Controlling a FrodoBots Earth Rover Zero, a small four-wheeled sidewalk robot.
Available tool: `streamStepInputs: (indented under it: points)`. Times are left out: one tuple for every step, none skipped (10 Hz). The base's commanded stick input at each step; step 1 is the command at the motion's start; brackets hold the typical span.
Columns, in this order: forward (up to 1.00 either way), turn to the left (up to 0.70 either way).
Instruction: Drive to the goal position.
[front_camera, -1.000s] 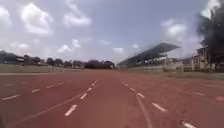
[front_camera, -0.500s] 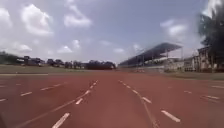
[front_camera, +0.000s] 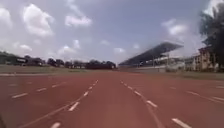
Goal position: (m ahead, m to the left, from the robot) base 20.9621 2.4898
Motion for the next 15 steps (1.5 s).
streamStepInputs:
  points:
    - [0.7,0.0]
    - [0.7,0.0]
    - [0.7,0.0]
    - [0.7,0.0]
    - [0.7,0.0]
    - [0.7,0.0]
    - [0.7,0.0]
    - [0.7,0.0]
    - [0.7,0.0]
    - [0.7,0.0]
    - [0.7,0.0]
    - [0.7,0.0]
    - [0.7,0.0]
    - [0.7,0.0]
    - [0.7,0.0]
